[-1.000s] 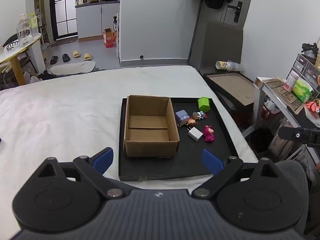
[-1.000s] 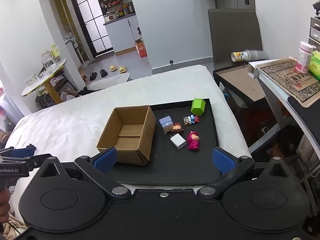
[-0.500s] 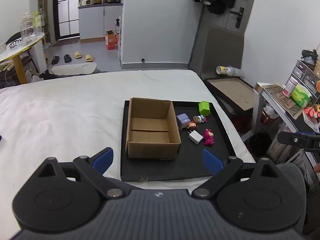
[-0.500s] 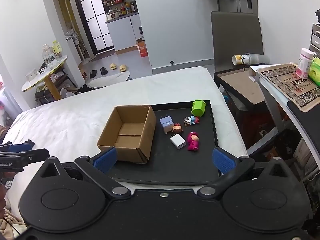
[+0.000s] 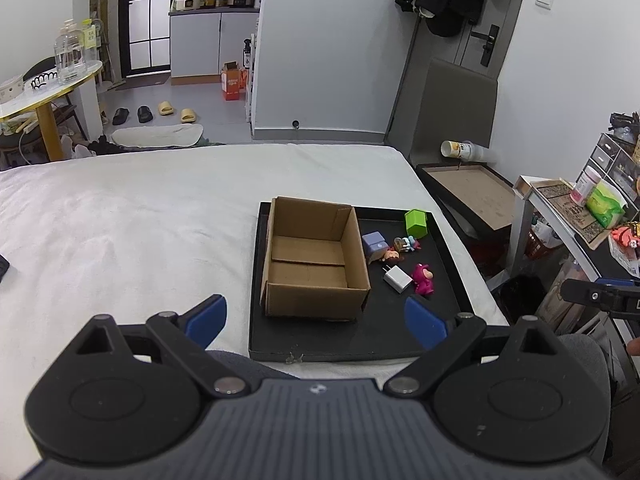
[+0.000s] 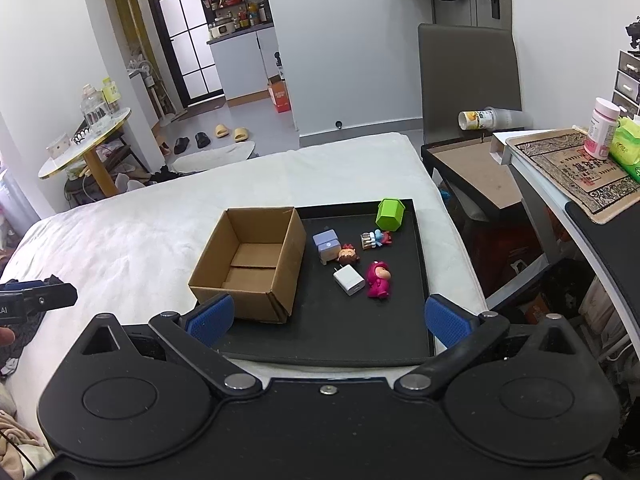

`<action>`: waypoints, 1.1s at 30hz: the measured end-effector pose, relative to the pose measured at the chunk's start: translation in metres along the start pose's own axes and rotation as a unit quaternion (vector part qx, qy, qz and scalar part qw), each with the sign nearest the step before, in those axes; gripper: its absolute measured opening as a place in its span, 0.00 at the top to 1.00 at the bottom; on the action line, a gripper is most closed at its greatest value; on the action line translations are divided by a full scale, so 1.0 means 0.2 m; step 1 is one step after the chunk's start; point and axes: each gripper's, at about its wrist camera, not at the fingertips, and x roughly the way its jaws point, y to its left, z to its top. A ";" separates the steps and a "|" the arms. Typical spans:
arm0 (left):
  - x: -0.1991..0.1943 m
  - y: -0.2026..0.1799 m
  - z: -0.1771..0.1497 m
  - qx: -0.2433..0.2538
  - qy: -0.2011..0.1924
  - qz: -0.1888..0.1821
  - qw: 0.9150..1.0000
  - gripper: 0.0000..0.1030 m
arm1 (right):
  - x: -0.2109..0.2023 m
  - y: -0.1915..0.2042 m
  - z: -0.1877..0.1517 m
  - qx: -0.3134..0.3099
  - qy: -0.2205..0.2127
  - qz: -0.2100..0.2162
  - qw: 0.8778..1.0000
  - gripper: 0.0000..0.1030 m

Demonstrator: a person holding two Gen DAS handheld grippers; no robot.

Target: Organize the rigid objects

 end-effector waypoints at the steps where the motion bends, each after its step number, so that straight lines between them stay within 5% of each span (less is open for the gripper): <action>1: 0.00 0.00 0.00 0.000 0.000 -0.001 1.000 0.08 | 0.00 0.01 0.00 0.000 0.002 0.000 1.000 0.00; 33: -0.02 0.03 -0.03 -0.012 -0.003 -0.005 1.000 0.08 | 0.00 0.03 -0.02 -0.001 0.008 0.004 1.000 0.00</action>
